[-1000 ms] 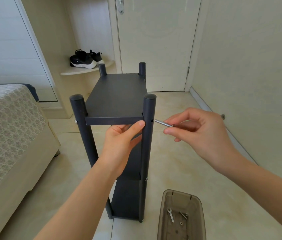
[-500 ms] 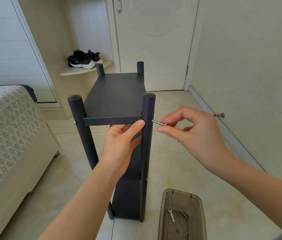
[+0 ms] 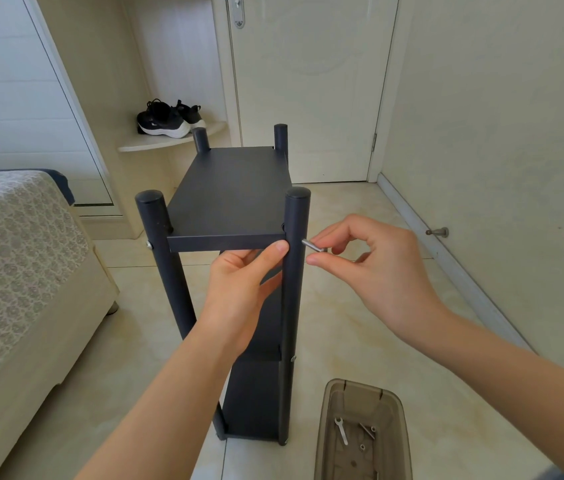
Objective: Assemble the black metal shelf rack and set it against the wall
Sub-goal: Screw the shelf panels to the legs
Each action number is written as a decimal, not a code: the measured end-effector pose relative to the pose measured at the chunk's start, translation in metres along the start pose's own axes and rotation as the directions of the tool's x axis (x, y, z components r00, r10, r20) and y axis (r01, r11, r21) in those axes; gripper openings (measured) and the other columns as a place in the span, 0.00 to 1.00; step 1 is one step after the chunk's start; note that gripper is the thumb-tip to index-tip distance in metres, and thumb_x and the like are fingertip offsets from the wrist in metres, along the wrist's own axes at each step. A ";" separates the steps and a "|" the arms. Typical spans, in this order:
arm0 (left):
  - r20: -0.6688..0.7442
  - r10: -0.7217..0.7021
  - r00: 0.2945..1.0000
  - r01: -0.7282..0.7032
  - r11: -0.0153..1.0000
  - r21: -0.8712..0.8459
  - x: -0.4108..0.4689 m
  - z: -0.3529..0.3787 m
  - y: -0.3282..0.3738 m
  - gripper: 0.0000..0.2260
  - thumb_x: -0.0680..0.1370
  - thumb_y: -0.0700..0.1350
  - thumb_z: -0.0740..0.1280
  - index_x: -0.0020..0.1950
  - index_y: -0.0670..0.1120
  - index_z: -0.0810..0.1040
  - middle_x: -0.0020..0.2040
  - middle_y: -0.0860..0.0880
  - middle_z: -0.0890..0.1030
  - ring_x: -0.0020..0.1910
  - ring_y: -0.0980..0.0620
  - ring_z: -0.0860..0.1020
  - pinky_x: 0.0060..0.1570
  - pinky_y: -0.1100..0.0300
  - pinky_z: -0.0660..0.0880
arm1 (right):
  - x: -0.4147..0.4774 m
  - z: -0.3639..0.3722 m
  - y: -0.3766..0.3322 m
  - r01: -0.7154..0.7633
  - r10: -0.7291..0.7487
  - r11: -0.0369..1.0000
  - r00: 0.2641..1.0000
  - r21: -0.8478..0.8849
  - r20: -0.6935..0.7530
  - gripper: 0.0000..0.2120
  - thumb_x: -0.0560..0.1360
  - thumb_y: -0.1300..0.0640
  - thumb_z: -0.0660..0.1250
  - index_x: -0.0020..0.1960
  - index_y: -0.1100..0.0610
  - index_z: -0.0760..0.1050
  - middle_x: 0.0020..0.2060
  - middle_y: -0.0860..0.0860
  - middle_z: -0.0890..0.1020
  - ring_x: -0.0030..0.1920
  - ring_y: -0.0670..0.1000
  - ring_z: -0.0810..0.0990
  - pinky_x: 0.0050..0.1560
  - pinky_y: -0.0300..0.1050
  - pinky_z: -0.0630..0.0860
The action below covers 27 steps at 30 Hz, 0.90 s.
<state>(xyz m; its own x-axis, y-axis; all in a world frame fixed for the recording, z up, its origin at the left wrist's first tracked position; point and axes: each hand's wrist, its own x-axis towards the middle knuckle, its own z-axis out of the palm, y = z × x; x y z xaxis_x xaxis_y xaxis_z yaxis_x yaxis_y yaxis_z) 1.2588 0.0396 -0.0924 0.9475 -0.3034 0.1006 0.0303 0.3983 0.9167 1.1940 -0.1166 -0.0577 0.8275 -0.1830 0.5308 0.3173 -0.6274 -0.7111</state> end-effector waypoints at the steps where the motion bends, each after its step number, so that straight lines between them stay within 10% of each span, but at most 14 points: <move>1: -0.002 0.001 1.000 -0.001 1.000 0.003 0.000 0.000 0.000 0.10 0.71 0.48 0.72 0.50 0.45 0.85 0.46 0.47 0.87 0.50 0.50 0.85 0.43 0.64 0.80 | 0.001 0.001 0.000 0.003 -0.003 1.000 1.000 -0.003 -0.005 0.06 0.69 0.55 0.77 0.42 0.49 0.81 0.41 0.43 0.84 0.44 0.43 0.79 0.40 0.31 0.68; 27: 0.005 -0.001 1.000 0.001 1.000 0.011 0.001 0.000 0.000 0.14 0.73 0.49 0.72 0.53 0.43 0.84 0.49 0.45 0.86 0.53 0.48 0.85 0.46 0.63 0.81 | 0.003 0.015 -0.006 0.143 -0.178 0.966 0.972 -0.215 -0.154 0.05 0.69 0.55 0.78 0.42 0.52 0.83 0.29 0.35 0.68 0.33 0.44 0.74 0.37 0.35 0.70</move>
<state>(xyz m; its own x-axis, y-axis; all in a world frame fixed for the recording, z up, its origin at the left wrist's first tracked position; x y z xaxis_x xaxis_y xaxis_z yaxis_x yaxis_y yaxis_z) 1.2600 0.0397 -0.0924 0.9460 -0.3079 0.1016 0.0276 0.3886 0.9210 1.2016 -0.1020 -0.0592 0.6762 -0.1825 0.7137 0.3255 -0.7951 -0.5117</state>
